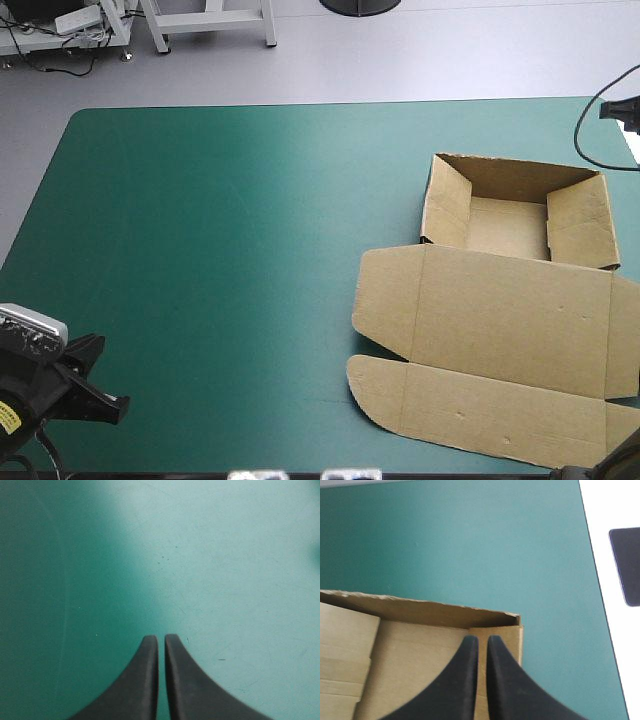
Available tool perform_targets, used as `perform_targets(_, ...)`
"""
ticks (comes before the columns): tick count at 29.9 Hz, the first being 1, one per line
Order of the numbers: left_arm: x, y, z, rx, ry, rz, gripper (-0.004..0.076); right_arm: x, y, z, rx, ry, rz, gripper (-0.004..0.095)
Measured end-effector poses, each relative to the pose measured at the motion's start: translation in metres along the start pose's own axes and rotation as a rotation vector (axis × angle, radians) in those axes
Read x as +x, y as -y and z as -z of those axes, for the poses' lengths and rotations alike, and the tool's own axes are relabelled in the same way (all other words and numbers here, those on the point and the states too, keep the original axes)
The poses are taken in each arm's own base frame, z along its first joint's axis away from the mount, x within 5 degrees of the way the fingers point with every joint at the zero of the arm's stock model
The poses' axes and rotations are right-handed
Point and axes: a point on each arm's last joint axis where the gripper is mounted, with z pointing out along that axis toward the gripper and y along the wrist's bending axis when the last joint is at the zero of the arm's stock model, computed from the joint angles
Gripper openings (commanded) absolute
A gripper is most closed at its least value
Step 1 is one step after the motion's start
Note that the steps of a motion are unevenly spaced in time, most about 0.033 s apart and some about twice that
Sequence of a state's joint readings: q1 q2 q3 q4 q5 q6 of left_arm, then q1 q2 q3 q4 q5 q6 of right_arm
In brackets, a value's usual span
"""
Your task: Fold the box
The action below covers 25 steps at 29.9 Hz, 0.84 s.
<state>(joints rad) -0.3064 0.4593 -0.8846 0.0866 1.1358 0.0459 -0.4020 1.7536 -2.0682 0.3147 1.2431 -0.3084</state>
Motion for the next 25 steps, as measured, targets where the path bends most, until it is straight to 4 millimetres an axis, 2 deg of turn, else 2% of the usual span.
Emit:
perform_targets(5, -0.001, 0.003, 0.0, 0.031, 0.009, 0.009, 0.0027, -0.003, -0.026, 0.07, -0.027, 0.156, 0.007, -0.002)
perform_targets(9, -0.003, 0.004, 0.0, 0.046, 0.035, 0.012, 0.0027, 0.006, -0.048, 0.128, -0.02, 0.273, 0.04, -0.002)
perform_targets(13, -0.006, 0.004, 0.0, 0.046, 0.068, -0.007, 0.0027, 0.032, -0.074, 0.183, -0.048, 0.371, 0.08, -0.002)
perform_targets(16, -0.006, 0.004, 0.0, 0.045, 0.07, -0.021, 0.0027, 0.072, -0.098, 0.224, -0.059, 0.432, 0.131, -0.002)
perform_targets(20, 0.003, 0.008, -0.005, 0.073, 0.055, -0.043, 0.0027, 0.13, -0.117, 0.245, -0.044, 0.497, 0.171, -0.002)
perform_targets(23, 0.015, 0.012, -0.006, 0.101, 0.063, -0.048, 0.0027, 0.172, -0.124, 0.242, -0.039, 0.53, 0.192, -0.002)
perform_targets(25, 0.026, 0.014, -0.006, 0.114, 0.08, -0.044, 0.0027, 0.199, -0.125, 0.23, -0.031, 0.535, 0.194, -0.002)
